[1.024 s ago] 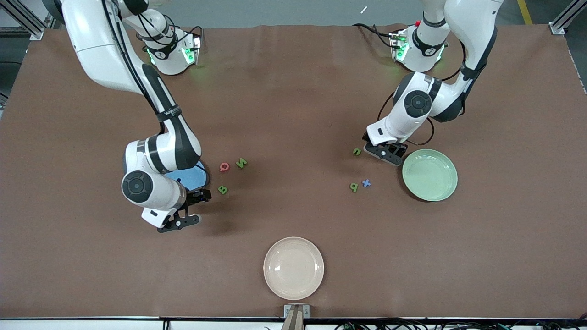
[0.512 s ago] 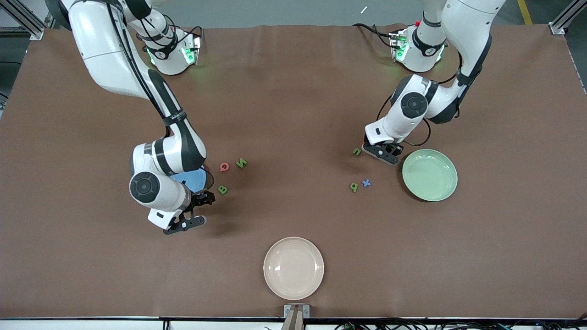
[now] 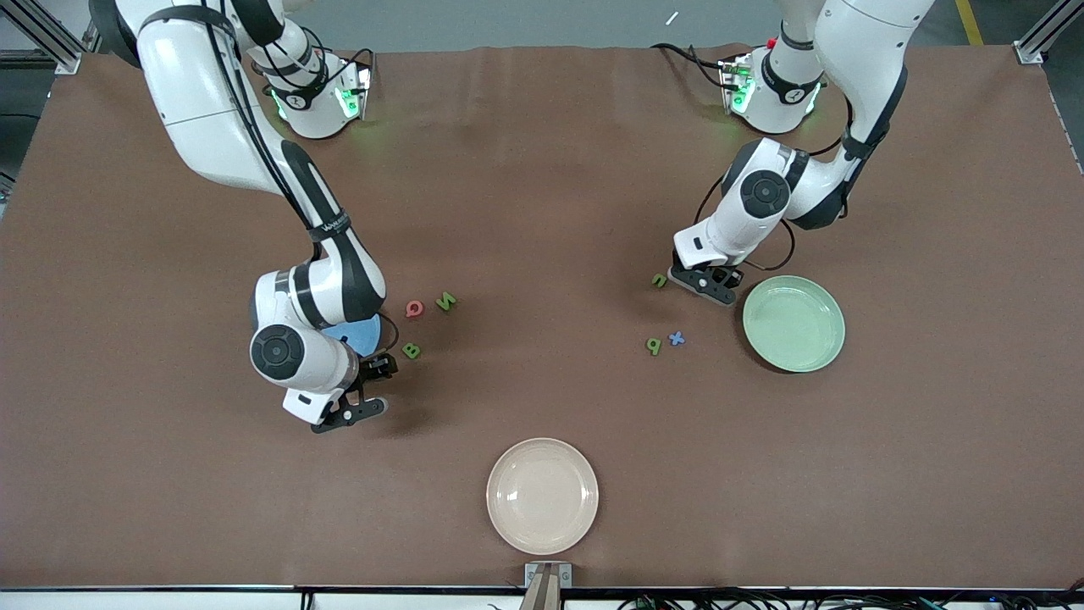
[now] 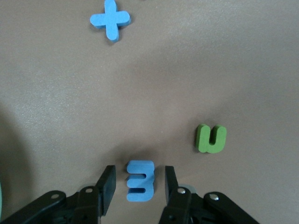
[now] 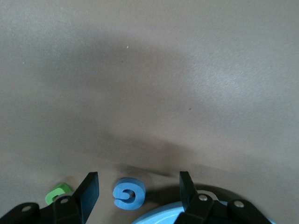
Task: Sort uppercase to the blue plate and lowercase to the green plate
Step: 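Grasp the blue G with the right gripper while the left gripper grasps the m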
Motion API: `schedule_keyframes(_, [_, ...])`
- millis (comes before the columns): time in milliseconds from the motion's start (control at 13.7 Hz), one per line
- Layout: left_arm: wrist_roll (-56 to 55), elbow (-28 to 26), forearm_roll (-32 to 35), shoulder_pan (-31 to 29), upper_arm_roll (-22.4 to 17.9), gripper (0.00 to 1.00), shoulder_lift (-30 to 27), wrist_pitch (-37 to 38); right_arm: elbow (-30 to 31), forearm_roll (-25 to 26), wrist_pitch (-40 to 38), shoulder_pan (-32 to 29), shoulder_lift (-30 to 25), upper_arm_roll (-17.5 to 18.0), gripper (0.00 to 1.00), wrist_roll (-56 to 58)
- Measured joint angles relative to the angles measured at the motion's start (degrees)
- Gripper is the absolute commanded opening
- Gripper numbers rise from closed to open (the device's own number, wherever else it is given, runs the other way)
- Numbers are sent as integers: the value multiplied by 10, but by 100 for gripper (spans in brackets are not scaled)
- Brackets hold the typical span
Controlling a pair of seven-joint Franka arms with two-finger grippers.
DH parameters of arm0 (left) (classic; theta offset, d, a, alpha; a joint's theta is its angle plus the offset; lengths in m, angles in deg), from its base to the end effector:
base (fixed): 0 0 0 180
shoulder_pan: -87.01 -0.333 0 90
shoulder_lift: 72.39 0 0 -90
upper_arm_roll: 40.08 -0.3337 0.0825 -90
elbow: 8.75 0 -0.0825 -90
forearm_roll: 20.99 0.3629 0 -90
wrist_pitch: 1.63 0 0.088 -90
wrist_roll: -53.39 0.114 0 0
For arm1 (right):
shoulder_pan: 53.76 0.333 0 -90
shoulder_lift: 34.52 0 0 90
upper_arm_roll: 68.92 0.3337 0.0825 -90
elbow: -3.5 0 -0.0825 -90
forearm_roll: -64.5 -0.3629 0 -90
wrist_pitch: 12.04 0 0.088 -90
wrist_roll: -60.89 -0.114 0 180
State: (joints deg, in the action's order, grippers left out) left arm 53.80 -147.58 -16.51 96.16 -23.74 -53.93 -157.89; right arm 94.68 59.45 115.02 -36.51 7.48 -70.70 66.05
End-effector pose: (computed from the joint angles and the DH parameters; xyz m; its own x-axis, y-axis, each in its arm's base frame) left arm 0.4372 -0.2160 0.2115 0.8728 -0.4882 -0.0001 -0.4873 -0.8713 0.0579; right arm 0.6548 0.1878 0.2151 0.9465 0.3061 -0.1026 0.3021 -0.9518 -0.0529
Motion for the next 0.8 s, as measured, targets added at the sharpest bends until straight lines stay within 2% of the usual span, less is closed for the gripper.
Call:
schedule_keyframes(512, [-7,-2,14,-1,0,43,5,0,10,-5,0,5,3,0,78,2])
schedule_keyframes(805, [-18,-1,18,-2,-1,8,8,-3,11,-5,0,12,3,0,78,2])
